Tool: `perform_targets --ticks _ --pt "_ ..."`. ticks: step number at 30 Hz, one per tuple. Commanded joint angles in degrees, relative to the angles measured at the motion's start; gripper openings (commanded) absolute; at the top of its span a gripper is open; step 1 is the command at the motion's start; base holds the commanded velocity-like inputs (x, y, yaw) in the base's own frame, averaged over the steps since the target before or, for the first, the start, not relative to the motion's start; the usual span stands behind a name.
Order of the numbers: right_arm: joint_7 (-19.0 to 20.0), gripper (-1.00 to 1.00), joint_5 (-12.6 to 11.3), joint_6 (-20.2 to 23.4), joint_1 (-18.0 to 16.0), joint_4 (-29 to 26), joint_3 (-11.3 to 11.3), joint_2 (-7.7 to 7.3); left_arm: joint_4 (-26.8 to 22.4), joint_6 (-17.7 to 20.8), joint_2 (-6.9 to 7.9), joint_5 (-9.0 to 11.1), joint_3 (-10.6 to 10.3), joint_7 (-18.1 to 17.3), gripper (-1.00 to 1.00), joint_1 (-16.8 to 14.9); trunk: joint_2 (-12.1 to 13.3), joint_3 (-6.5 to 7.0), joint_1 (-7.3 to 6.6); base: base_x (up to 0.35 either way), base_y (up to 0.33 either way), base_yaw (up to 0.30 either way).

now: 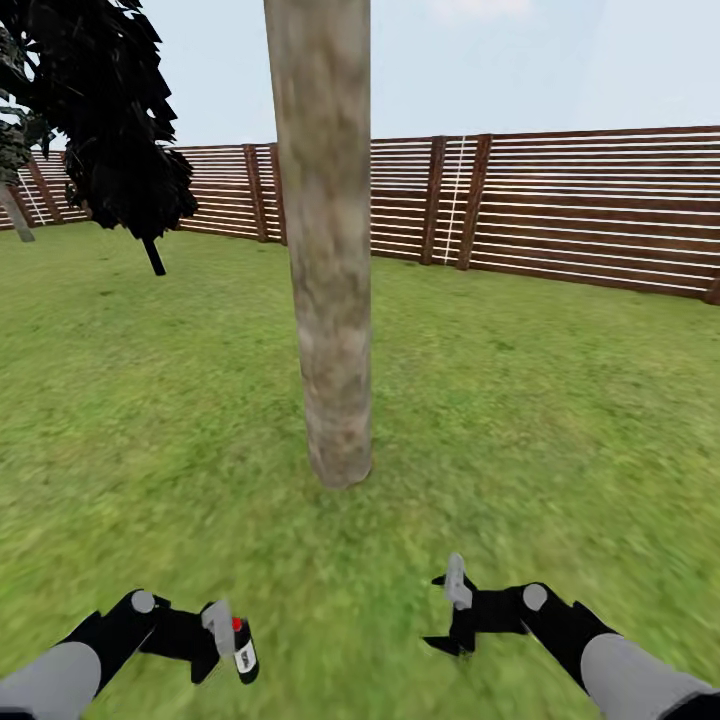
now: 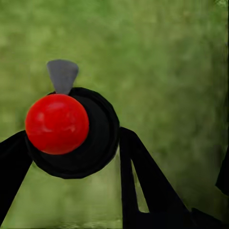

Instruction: In the garden, pick up the pesticide atomizer on the floor and spray pesticide onto both trees until each tree trunk is fully covered.

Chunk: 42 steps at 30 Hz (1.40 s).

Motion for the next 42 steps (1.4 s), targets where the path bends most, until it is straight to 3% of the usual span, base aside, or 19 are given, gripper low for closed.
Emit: perform_targets --ticks 1,2,5,9,12,13,19,26,32,36,38,42 --pt "4.60 1.00 1.05 -0.28 -1.41 -0.07 -0.12 -0.34 -2.00 0.40 0.06 -3.03 -0.39 -5.11 -1.00 -0.90 -0.02 -0.07 -0.01 0.000 0.000 0.000" --pt "7.03 1.00 1.23 -0.26 -2.12 -0.14 -0.14 -0.49 -3.80 1.44 0.05 -4.59 -0.32 -9.39 -1.00 -1.75 -0.02 -0.07 -0.01 0.000 0.000 0.000" --pt "9.42 1.00 1.34 -0.23 -2.78 -1.59 -0.06 -0.41 -6.49 4.14 -0.43 -6.32 -0.26 -15.16 -1.00 -2.88 -0.02 -0.07 -0.01 0.000 0.000 0.000" --pt "9.68 1.00 1.33 -0.26 -2.85 -2.10 0.15 0.32 -6.85 4.58 -1.29 -6.55 -0.33 -15.91 -1.00 -3.00 -0.02 -0.07 -0.01 0.000 0.000 0.000" --pt "9.73 1.00 1.40 -0.24 -2.86 -2.43 0.23 1.75 -6.88 4.61 -2.00 -6.56 -0.34 -15.94 -1.00 -2.98 -0.02 -0.07 -0.01 0.000 0.000 0.000" --pt "9.82 -1.00 1.42 -0.22 -2.86 -2.64 0.25 2.35 -6.88 4.62 -2.52 -6.56 -0.34 -15.94 -1.00 -2.94 -0.02 -0.07 -0.01 0.000 0.000 0.000" --pt "10.11 -1.00 1.48 -0.13 -2.86 -5.02 0.27 4.81 -6.81 4.42 -6.15 -6.63 -0.41 -15.80 -1.00 -2.80 -0.02 -0.07 -0.01 0.000 0.000 0.000" --pt "10.11 -1.00 1.55 -0.10 -2.86 -6.14 0.28 7.52 -6.89 3.92 -8.88 -6.66 -0.49 -15.65 -1.00 -2.79 -0.02 -0.07 -0.01 0.000 0.000 0.000" --pt "10.11 -1.00 1.50 -0.12 -2.86 -6.50 0.28 7.97 -6.89 3.76 -10.99 -6.72 -0.60 -15.28 -1.00 -2.54 -0.02 -0.07 -0.01 0.000 0.000 0.000" --pt "10.11 -1.00 1.50 -0.09 -2.86 -6.51 0.28 8.91 -6.84 3.75 -11.74 -6.71 -0.60 -10.17 -1.00 -2.42 -0.02 -0.07 -0.01 0.000 0.000 0.000" --pt "10.11 -1.00 1.54 -0.10 -2.86 -6.51 0.28 9.72 -6.81 3.72 -12.10 -6.72 -1.46 -8.34 -1.00 -2.38 -0.02 -0.07 -0.01 0.000 0.000 0.000" --pt "10.11 -1.00 1.58 -0.08 -2.86 -6.51 0.28 10.29 -6.82 3.75 -13.09 -6.67 -5.58 -7.42 -1.00 -2.43 -0.02 -0.07 -0.01 0.000 0.000 0.000"
